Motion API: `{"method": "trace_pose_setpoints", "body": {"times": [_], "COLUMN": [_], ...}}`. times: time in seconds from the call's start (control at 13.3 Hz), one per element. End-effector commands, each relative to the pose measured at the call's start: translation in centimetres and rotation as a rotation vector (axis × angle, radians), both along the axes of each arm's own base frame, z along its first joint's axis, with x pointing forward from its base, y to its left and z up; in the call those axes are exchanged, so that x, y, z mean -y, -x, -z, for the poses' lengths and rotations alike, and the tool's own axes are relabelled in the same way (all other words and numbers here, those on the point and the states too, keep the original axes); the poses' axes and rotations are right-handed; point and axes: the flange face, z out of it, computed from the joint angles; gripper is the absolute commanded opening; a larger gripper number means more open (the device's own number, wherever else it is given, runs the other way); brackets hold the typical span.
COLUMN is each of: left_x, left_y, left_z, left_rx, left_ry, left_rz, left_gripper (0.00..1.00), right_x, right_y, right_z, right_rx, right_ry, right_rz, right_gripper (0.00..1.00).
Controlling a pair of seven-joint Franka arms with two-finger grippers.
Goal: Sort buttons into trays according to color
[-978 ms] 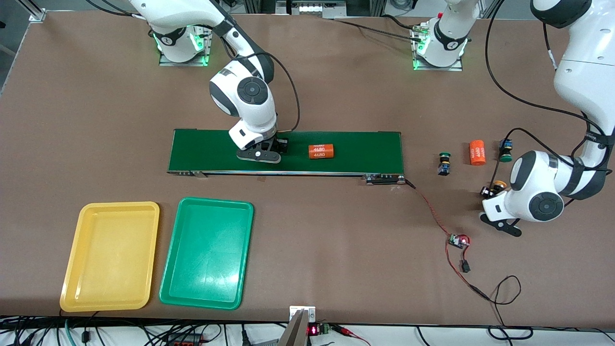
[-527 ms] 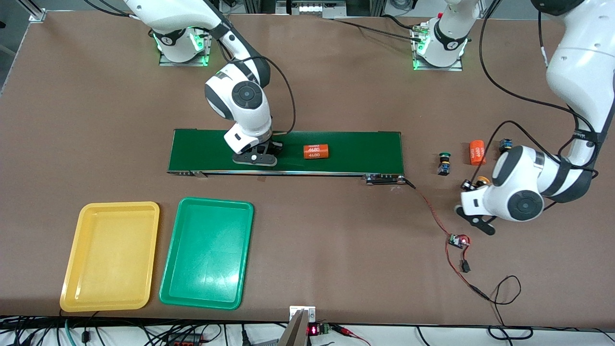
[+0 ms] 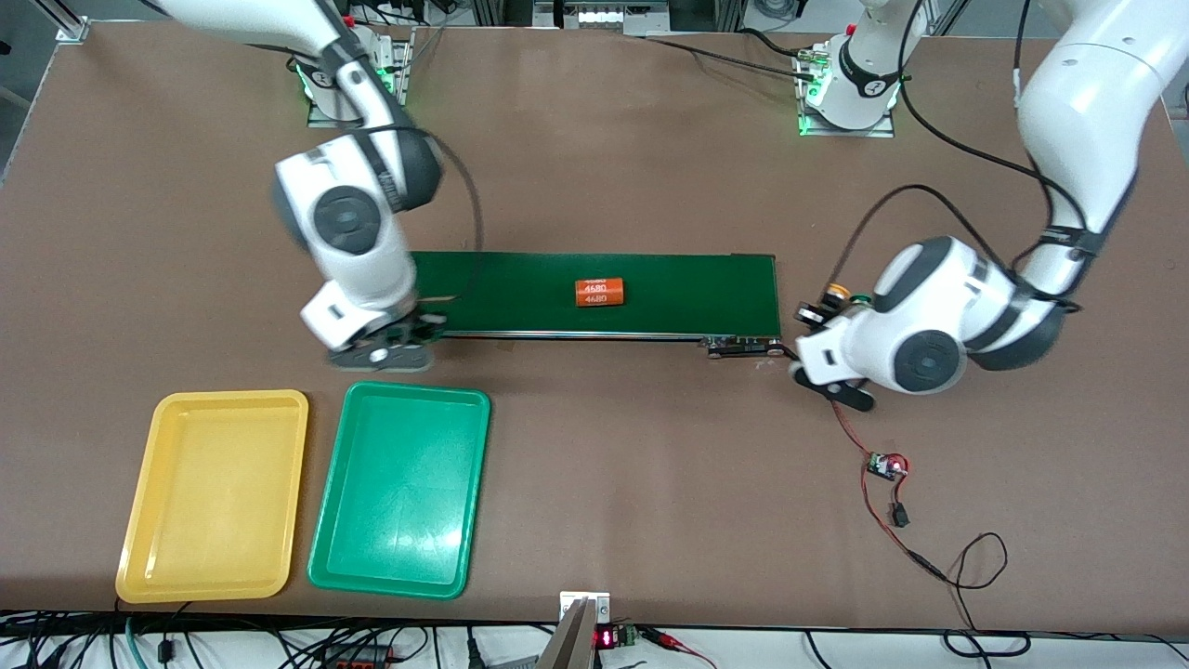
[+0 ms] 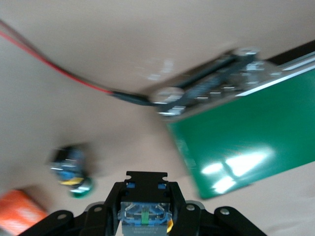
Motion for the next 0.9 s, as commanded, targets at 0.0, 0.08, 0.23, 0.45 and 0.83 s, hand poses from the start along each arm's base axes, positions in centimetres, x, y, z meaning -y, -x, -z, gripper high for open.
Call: {"method": "trace_pose_setpoints", "body": {"times": [0.0, 0.08, 0.23, 0.45, 0.83], "left_x": [9.1, 11.6, 13.6, 13.0, 9.4], "left_y": [3.5, 4.6, 5.2, 4.4, 0.9], "left_z": [1.4, 2.1, 3.1, 4.0, -2.9], "left_rx": [0.025, 0.053, 0.073, 0.087, 0.099], "left_ry": [-0.026, -0.022, -0.007, -0.015, -0.107], "left_rz": [-0.092, -0.136, -0.151, -0.17, -0.193], "left_gripper": [0.13, 0.13, 0.14, 0.71, 1.0], "right_x": [9.1, 12.5, 17.0, 23.2, 30.4], "right_y": [-3.1, -3.8, -5.7, -7.9, -9.9], "right_z": [0.4, 1.2, 3.8, 7.9, 12.4], "right_rx": [-0.032, -0.042, -0.006, 0.05, 0.126], "right_ry": [0.009, 0.008, -0.007, 0.008, 0.044], "right_rz": [-0.058, -0.068, -0.116, -0.187, -0.228], "right_gripper": [0.05, 0.05, 0.05, 0.07, 0.07]}}
